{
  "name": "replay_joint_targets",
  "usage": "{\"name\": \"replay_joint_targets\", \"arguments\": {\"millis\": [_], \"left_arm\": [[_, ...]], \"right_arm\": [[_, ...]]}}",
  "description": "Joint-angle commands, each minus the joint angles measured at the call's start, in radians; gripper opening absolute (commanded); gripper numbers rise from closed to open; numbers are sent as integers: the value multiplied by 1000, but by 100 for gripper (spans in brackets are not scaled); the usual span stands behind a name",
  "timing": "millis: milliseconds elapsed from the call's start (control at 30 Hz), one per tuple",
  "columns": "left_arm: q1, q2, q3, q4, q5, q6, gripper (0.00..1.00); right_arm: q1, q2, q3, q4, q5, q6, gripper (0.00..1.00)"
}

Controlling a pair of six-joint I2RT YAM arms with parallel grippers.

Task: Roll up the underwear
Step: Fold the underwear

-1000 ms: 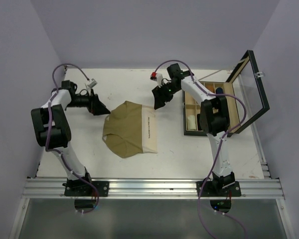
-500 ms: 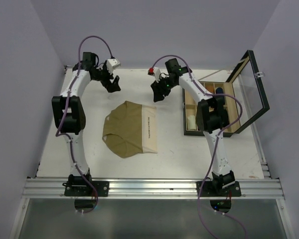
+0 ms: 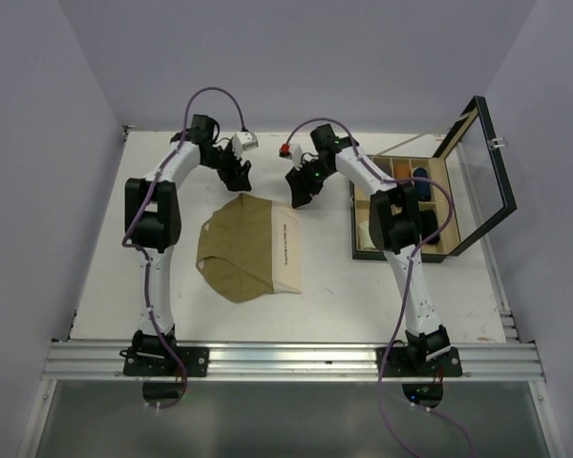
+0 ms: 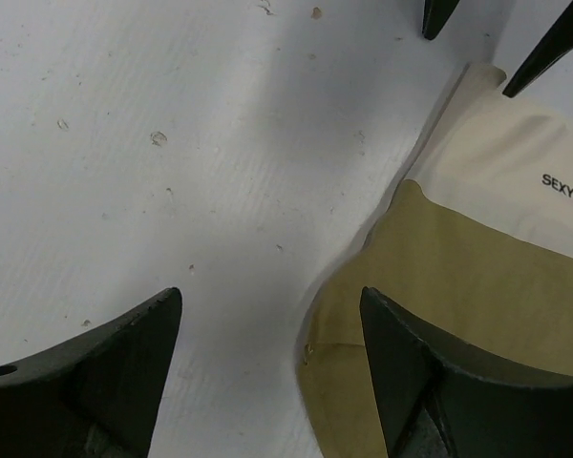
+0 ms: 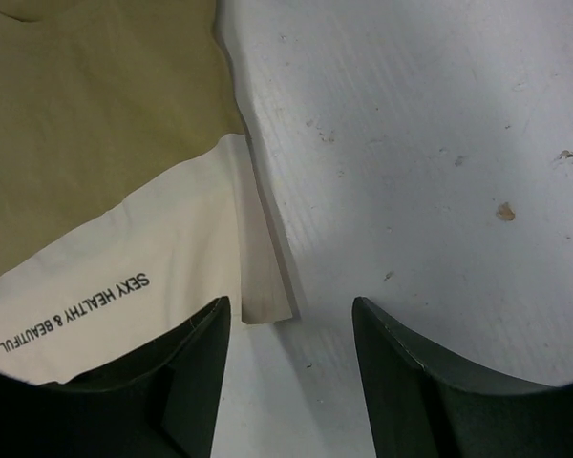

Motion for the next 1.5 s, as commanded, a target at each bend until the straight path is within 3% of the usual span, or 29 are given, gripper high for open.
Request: {"name": "replay_joint_targets", "arguments": {"millis": [0,267,367,500,667,800,900,1000,1233,1467], "left_arm": [[17,24,-2,-29,38,3,79],[19,42,-20,-77,31,28,76],[20,47,-27,-81,45,25,72],[20,51,-28,-89,68,22,62],[23,51,-30,-106,82,29,42],[25,56,-20,-103,74,25,25],[25,74,24,-110,62,-9,1],[25,93,85,-113,70,-27,0],[26,53,185,-112,45,-46,0],[25,-139,-23,-83,39,-17,0]], "right_arm": [[13,3,37,2,-36,-1,58],[24,19,52,8,-65,11,59],[30,31,52,13,-51,9,53],[33,42,55,25,-36,22,38],[33,48,59,28,-43,31,30],[36,46,59,34,-30,37,16],[31,42,68,51,-5,61,9],[30,32,78,62,-2,75,0],[21,-20,117,87,6,103,0],[21,-141,59,105,-25,98,0]]}}
